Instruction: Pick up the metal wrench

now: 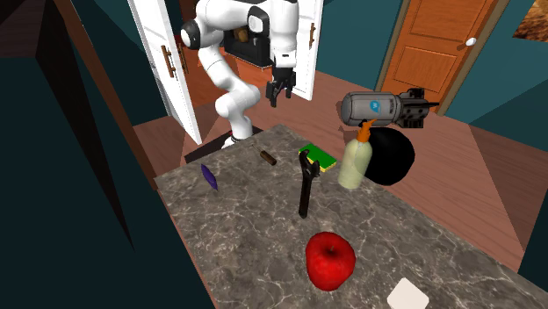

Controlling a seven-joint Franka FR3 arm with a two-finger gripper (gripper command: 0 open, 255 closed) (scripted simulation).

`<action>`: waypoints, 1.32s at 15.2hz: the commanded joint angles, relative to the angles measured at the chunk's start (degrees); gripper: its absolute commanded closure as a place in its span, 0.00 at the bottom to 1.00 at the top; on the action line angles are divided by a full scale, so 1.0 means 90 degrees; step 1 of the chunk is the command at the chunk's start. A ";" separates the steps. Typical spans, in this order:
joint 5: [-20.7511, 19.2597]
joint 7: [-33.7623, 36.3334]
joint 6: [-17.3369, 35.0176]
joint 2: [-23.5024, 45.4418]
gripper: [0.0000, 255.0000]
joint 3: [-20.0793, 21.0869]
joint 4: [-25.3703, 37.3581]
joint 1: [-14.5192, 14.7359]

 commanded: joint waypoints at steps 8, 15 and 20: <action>-0.0249 -0.0366 0.0701 0.1261 0.00 -0.0517 0.0992 -0.0164; -0.0234 -0.0756 0.1144 0.2544 0.00 -0.1022 0.2265 -0.0259; -0.0041 -0.1075 0.1287 0.3501 0.00 -0.1390 0.3365 -0.0321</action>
